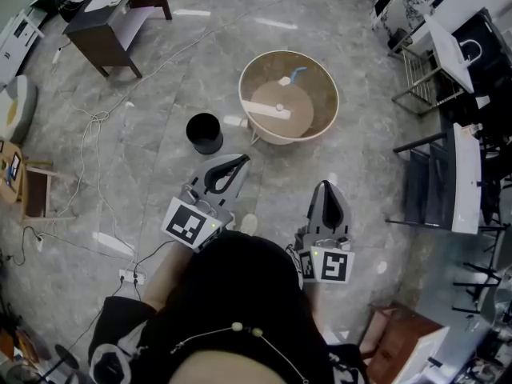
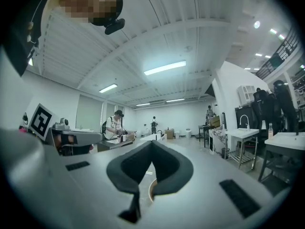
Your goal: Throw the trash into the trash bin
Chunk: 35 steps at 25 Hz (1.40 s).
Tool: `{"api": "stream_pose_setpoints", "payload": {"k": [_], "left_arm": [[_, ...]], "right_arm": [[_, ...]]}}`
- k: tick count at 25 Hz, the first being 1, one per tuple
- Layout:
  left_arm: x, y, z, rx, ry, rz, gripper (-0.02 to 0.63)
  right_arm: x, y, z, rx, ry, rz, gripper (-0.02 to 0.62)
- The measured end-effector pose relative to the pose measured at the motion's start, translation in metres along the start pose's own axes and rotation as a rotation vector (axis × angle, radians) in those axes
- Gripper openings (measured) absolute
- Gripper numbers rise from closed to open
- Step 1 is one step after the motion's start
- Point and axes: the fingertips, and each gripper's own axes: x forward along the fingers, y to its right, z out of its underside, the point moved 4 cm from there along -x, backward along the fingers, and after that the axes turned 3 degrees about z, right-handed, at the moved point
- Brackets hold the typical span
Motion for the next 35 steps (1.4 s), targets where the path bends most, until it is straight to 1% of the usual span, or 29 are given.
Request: {"api": "stream_pose_setpoints", "payload": {"k": [4,8,10,12,14,15,17,18,19,20,21,24,25,27,29,33,35], "left_arm": [[0.003,0.002,-0.001,0.002,-0.001,-0.002,0.011],[0.005,0.002,0.005,-0.002,-0.012,-0.013,0.011],[0.008,0.002,0.008,-0.004,-0.022,-0.022,0.011],[0.012,0.002,0.011,-0.001,-0.026,-0.024,0.009],[0.017,0.002,0.014,-0.001,-0.027,-0.014,0.011],[0.02,0.001,0.016,-0.007,-0.028,-0.006,0.011],[0.026,-0.001,0.02,-0.028,-0.028,0.004,0.019],[0.028,-0.004,0.021,-0.041,-0.029,0.005,0.045],[0.031,-0.007,0.023,-0.052,-0.033,0.006,0.082],[0.034,-0.011,0.025,-0.06,-0.039,0.006,0.098],[0.037,-0.016,0.027,-0.066,-0.042,0.004,0.098],[0.05,-0.037,0.033,-0.074,-0.044,-0.006,0.098],[0.056,-0.045,0.036,-0.078,-0.045,-0.008,0.098],[0.071,-0.063,0.04,-0.085,-0.045,-0.007,0.098],[0.088,-0.084,0.042,-0.088,-0.045,-0.002,0.098],[0.125,-0.135,0.046,-0.069,-0.072,0.021,0.098],[0.141,-0.162,0.046,-0.058,-0.096,0.03,0.098]], "right_arm": [[0.0,0.0,0.0,-0.017,-0.004,-0.01,0.003],[0.001,0.005,0.003,-0.012,-0.007,-0.018,0.003],[0.001,0.008,0.008,-0.011,-0.028,-0.024,0.003],[0.001,0.012,0.015,0.002,-0.05,-0.045,0.003],[0.005,0.016,0.018,0.026,-0.026,-0.08,0.003],[0.007,0.018,0.02,0.032,-0.018,-0.093,0.003],[0.015,0.022,0.027,0.027,-0.039,-0.109,0.005],[0.02,0.024,0.031,0.023,-0.056,-0.119,0.01],[0.026,0.025,0.035,0.021,-0.068,-0.132,0.035],[0.033,0.027,0.04,0.023,-0.082,-0.143,0.089],[0.04,0.028,0.044,0.026,-0.104,-0.148,0.115],[0.066,0.029,0.056,0.01,-0.196,-0.149,0.129],[0.077,0.03,0.061,0.0,-0.21,-0.158,0.145],[0.103,0.032,0.07,-0.01,-0.192,-0.184,0.174],[0.132,0.033,0.078,-0.005,-0.198,-0.187,0.181],[0.201,0.035,0.093,0.016,-0.249,-0.167,0.187],[0.236,0.036,0.101,0.028,-0.292,-0.16,0.215]]}}
